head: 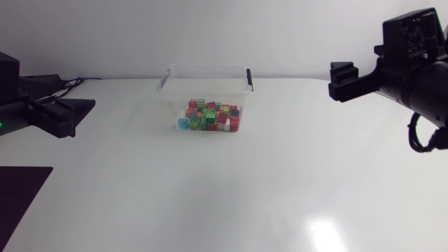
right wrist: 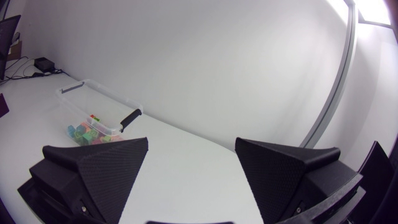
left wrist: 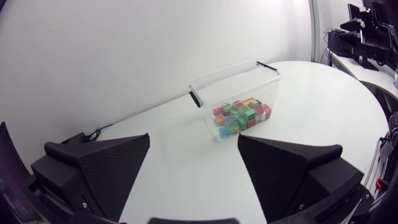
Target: Place the duplo bricks in the container
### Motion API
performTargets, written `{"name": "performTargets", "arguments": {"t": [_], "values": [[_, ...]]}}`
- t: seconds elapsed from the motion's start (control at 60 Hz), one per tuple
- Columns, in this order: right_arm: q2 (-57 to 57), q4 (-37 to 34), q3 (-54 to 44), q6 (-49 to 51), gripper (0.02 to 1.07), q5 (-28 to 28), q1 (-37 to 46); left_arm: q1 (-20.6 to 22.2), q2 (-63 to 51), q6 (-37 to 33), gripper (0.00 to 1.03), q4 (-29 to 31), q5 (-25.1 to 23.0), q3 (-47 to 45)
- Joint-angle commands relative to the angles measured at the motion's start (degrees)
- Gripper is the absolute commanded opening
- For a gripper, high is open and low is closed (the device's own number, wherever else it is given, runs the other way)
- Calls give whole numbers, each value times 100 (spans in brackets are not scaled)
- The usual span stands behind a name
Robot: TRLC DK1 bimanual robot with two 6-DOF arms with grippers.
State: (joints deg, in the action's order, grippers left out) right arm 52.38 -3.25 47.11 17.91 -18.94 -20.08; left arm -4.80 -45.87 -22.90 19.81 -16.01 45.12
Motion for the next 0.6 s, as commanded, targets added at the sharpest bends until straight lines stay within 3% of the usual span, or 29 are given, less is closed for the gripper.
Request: {"name": "performTargets", "arguments": {"t": [0.0, 0.583], "values": [[-395, 43, -387, 142, 103, -92, 92, -83, 219, 145, 98, -57, -16, -258], [-3093, -361, -2031, 292, 103, -110, 408, -496, 1625, 910, 98, -1296, -7, -1673]]}}
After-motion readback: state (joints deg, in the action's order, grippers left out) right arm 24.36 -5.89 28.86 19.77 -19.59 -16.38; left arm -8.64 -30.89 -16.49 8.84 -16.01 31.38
